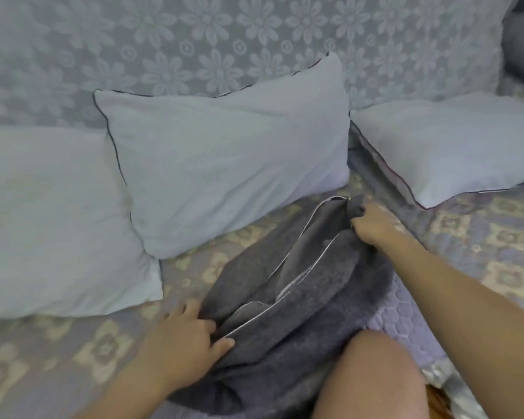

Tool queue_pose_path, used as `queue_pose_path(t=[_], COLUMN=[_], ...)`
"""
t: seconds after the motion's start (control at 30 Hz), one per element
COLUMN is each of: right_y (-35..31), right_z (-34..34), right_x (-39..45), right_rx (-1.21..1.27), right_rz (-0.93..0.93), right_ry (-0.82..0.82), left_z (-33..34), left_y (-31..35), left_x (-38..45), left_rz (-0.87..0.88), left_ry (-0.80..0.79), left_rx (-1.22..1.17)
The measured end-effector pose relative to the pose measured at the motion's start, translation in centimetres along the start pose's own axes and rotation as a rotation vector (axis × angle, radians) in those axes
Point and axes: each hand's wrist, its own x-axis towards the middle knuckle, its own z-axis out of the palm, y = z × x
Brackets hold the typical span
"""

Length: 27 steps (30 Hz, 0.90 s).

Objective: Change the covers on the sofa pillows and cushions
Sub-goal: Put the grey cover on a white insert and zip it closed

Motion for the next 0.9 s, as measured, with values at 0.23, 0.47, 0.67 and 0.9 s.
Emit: queue_pose_path(t=[0.23,0.47,0.67,0.9], right_y=[-4.9,-3.3,-4.6,-7.9], right_z=[-0.1,9.0,9.6,11.2], right_x=[-11.2,-20.9,-18.7,-16.0], right_rx=[0.454,-0.28,0.229,0.223], right_rz=[-0.178,-0.438,-0.203,-0.222], right_ry=[0.316,-0.359,0.056,-0.247], left_z=[-3.9,2.0,10.1,6.4], left_y=[-11.8,-23.0,-20.2,-8.0], left_x=[-2.5,-7.3,-8.7,-6.6], left_rz=[-0.481,-0.775,-0.625,-0.146], left_ry=[0.448,0.462,0.538,0.854], left_rx=[0.086,-0.159,-0.216,-0.451])
